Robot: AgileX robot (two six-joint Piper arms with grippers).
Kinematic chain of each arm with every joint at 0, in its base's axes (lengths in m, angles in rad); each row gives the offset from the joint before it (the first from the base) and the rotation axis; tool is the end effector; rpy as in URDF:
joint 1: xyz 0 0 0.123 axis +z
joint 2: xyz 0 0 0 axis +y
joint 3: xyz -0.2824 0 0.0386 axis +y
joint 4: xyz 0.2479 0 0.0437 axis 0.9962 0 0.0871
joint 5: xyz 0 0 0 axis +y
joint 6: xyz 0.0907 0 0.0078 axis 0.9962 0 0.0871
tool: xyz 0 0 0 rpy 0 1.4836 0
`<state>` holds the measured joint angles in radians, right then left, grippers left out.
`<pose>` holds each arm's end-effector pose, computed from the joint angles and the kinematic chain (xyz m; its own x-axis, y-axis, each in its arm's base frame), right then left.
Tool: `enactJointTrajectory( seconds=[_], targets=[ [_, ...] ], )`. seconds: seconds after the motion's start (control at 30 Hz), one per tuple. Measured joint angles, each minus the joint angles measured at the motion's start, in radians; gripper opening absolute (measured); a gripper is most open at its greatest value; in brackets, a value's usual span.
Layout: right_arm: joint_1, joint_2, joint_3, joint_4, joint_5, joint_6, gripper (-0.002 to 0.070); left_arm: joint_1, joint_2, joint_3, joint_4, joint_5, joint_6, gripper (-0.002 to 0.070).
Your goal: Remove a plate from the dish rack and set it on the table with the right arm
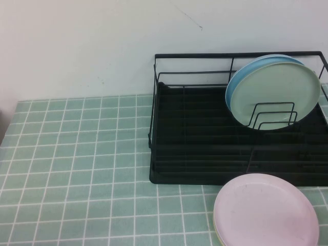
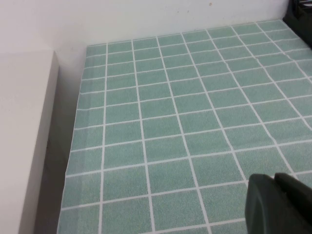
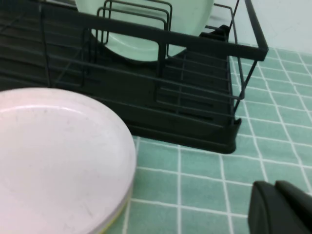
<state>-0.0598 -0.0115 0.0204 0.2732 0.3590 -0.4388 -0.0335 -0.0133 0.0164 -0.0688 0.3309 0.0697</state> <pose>0.0532 0.0055 0.1757 -0.2546 -0.1655 -0.9528 -0.0792 0.9855 -0.1500 0.0533 -0.0038 0.1785 -0.2432 0.0128 -0.9699 0.0563 0.9984 -0.0010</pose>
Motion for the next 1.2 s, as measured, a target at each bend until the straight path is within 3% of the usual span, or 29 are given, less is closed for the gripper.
enactJointTrajectory(
  seconds=[0.5,1.2],
  targets=[
    [0.0,0.0,0.007,0.272,-0.094,0.0,-0.0001,0.0,0.0,0.0,0.0,0.0,0.0,-0.0003],
    [0.0,0.0,0.007,0.284,-0.023,-0.25,-0.0001,0.0,0.0,0.0,0.0,0.0,0.0,-0.0003]
  ],
)
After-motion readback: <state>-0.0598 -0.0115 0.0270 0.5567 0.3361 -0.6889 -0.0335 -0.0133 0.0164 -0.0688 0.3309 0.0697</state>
